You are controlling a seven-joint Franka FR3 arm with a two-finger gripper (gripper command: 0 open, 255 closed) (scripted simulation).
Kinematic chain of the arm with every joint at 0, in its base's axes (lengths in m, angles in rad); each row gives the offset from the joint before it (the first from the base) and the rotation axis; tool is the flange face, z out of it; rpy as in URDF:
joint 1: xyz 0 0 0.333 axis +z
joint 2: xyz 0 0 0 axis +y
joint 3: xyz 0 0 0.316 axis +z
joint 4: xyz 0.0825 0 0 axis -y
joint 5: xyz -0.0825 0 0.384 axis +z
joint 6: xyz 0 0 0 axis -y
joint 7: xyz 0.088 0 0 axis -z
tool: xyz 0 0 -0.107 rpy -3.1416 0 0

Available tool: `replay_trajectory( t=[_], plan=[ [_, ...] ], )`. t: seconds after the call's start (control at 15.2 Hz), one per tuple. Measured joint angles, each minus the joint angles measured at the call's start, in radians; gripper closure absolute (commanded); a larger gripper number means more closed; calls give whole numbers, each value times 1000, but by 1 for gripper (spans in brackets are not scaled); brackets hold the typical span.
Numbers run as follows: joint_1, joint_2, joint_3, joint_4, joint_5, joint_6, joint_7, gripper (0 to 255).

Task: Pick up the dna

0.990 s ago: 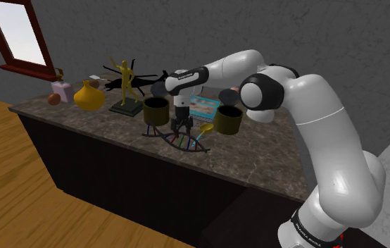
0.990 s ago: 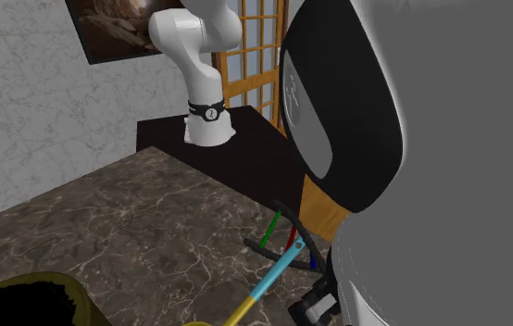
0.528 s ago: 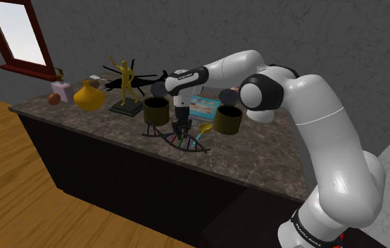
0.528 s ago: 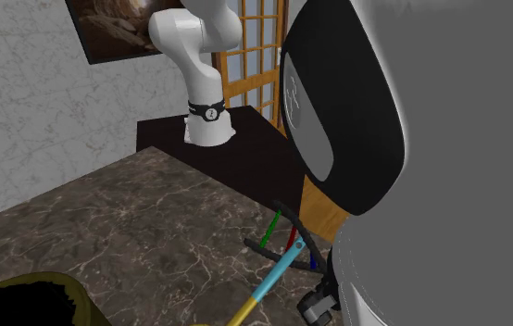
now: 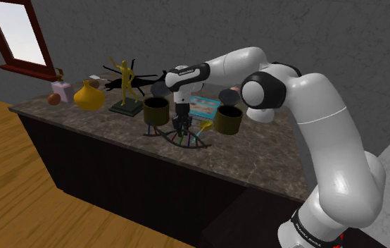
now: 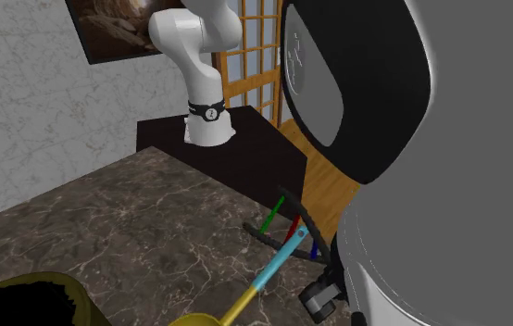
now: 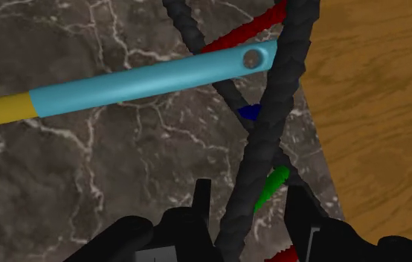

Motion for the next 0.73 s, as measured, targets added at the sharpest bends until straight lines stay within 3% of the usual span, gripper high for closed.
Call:
replay_trajectory(
  t=[0.73],
  plan=[
    [-2, -62, -2, 42, -6, -101, 20, 255]
  ],
)
